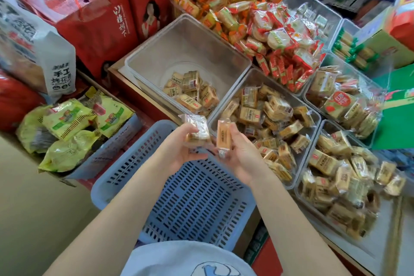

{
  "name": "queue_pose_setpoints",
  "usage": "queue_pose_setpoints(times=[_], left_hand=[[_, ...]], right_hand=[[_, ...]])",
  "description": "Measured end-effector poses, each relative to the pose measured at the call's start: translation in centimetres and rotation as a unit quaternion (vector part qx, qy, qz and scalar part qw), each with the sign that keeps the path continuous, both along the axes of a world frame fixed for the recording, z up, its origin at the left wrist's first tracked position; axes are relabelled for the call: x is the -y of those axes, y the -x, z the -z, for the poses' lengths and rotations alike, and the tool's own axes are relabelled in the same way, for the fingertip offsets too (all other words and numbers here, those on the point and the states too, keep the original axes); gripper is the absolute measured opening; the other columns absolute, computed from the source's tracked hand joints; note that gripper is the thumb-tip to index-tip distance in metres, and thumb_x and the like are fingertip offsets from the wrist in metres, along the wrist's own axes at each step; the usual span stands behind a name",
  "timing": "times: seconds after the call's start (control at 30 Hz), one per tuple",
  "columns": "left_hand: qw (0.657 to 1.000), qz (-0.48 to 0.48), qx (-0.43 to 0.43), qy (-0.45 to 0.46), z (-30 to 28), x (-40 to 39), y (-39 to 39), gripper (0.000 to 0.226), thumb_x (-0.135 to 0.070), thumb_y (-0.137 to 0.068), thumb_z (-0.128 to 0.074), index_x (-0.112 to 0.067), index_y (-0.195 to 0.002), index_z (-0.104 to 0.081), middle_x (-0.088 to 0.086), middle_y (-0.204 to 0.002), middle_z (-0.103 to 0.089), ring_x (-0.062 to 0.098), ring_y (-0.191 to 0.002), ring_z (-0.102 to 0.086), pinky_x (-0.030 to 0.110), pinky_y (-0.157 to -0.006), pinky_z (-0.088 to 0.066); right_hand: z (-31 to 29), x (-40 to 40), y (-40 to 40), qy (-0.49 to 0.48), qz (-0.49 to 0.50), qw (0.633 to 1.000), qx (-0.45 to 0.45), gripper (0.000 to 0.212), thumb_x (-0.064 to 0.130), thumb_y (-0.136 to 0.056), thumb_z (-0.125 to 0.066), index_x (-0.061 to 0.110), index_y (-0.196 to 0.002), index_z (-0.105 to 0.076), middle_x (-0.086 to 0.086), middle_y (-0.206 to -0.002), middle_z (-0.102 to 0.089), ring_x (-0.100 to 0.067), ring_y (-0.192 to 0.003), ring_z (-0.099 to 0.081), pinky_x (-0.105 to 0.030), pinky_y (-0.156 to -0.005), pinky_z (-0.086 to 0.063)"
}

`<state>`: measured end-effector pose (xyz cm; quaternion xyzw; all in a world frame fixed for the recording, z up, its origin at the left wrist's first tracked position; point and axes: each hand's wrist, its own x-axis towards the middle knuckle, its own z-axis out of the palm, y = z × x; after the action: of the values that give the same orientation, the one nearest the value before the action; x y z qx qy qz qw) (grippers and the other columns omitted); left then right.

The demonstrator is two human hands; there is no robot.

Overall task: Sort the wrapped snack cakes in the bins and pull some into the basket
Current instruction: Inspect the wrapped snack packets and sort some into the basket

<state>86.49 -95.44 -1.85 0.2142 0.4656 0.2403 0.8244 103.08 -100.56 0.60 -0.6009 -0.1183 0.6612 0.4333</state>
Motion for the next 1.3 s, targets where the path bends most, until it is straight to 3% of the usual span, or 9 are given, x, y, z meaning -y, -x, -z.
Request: queue_pose_setpoints(times=[0.07,0.2,0.3,0.47,0.63,0.73,0.9,1.0,1.3], left_hand=[[0.999,-0.004,-0.04,-0.016,0.3,-1.3,0.1,0.035,-0.005,-0.098,-0.05,-0.004,-0.132,-0.054,0.021,-0.122,-0.069,0.025,-0.093,-0.073,0.038,-0.07,-0.063],[0.988,-0.026,-0.111,-0.106,0.0,-5.1,0.3,0.029,-0.002,-0.096,-0.056,-0.007,-0.124,-0.06,0.013,-0.12,-0.071,0.022,-0.098,-0.075,0.039,-0.087,-0.063],[0.956,-0.043,-0.217,-0.192,0.1,-7.8,0.3,0.058,-0.01,-0.093,-0.066,-0.012,-0.148,-0.047,0.005,-0.131,-0.065,0.016,-0.105,-0.071,0.035,-0.094,-0.059],[0.912,-0.008,-0.289,-0.292,0.5,-8.2,0.1,0.07,-0.017,-0.096,-0.065,-0.022,-0.159,-0.032,-0.007,-0.13,-0.054,0.012,-0.12,-0.055,0.033,-0.1,-0.047],[0.786,0.047,-0.402,-0.468,3.0,-6.1,-2.3,0.036,-0.013,-0.095,-0.065,-0.009,-0.131,-0.061,0.002,-0.125,-0.059,0.015,-0.117,-0.052,0.028,-0.104,-0.038],[0.706,0.13,-0.416,-0.559,4.1,-6.1,-5.8,0.043,-0.019,-0.094,-0.066,-0.006,-0.134,-0.061,0.012,-0.141,-0.057,0.03,-0.136,-0.047,0.04,-0.114,-0.031],[0.608,0.287,-0.466,-0.574,6.2,-6.3,-11.6,0.072,-0.049,-0.104,-0.041,-0.015,-0.164,-0.018,0.01,-0.172,-0.007,0.024,-0.159,-0.001,0.044,-0.128,-0.003],[0.54,0.33,-0.534,-0.561,7.5,-6.2,-12.4,0.08,-0.062,-0.102,-0.019,-0.015,-0.165,-0.002,0.012,-0.171,0.01,0.025,-0.159,0.007,0.047,-0.129,-0.006],[0.545,0.325,-0.534,-0.559,7.9,-5.9,-12.5,0.088,-0.073,-0.094,-0.011,-0.02,-0.165,-0.008,0.01,-0.172,0.006,0.023,-0.159,0.001,0.047,-0.123,-0.022]], right_hand=[[1.0,-1.3,0.1,0.016,0.01,1.0,0.002,0.043,0.033,-0.105,-0.053,0.006,-0.139,-0.052,-0.013,-0.12,-0.073,-0.025,-0.102,-0.073,-0.04,-0.086,-0.06],[1.2,-5.2,0.2,-0.029,0.029,0.999,0.026,0.047,0.01,-0.1,-0.061,0.005,-0.143,-0.043,-0.017,-0.132,-0.064,-0.026,-0.107,-0.071,-0.037,-0.087,-0.06],[0.6,-8.4,0.6,-0.089,0.026,0.995,0.038,0.049,-0.003,-0.098,-0.059,0.004,-0.143,-0.041,-0.02,-0.137,-0.058,-0.029,-0.119,-0.066,-0.035,-0.094,-0.058],[1.3,-9.0,0.3,-0.06,0.0,0.994,0.096,0.044,0.002,-0.1,-0.059,0.008,-0.141,-0.045,-0.015,-0.129,-0.057,-0.025,-0.117,-0.063,-0.033,-0.092,-0.058],[2.5,-5.9,-2.8,0.007,0.036,0.995,0.093,0.019,0.009,-0.103,-0.057,0.012,-0.122,-0.057,-0.019,-0.126,-0.065,-0.026,-0.104,-0.069,-0.036,-0.083,-0.061],[2.8,-4.5,-6.0,0.024,0.128,0.987,0.094,0.021,0.009,-0.103,-0.057,0.012,-0.123,-0.055,-0.017,-0.126,-0.062,-0.027,-0.108,-0.068,-0.039,-0.085,-0.061],[3.2,-4.0,-11.3,0.066,0.26,0.96,0.079,0.043,0.022,-0.104,-0.058,0.007,-0.142,-0.046,-0.017,-0.137,-0.057,-0.028,-0.113,-0.066,-0.042,-0.093,-0.059],[4.0,-4.7,-13.3,0.086,0.297,0.95,0.054,0.058,0.03,-0.104,-0.058,0.005,-0.152,-0.036,-0.022,-0.142,-0.051,-0.03,-0.113,-0.066,-0.042,-0.094,-0.059],[6.0,-8.8,-13.2,0.094,0.411,0.906,0.035,0.077,0.053,-0.091,-0.068,0.005,-0.144,-0.039,-0.015,-0.116,-0.067,-0.023,-0.089,-0.077,-0.035,-0.076,-0.065]])
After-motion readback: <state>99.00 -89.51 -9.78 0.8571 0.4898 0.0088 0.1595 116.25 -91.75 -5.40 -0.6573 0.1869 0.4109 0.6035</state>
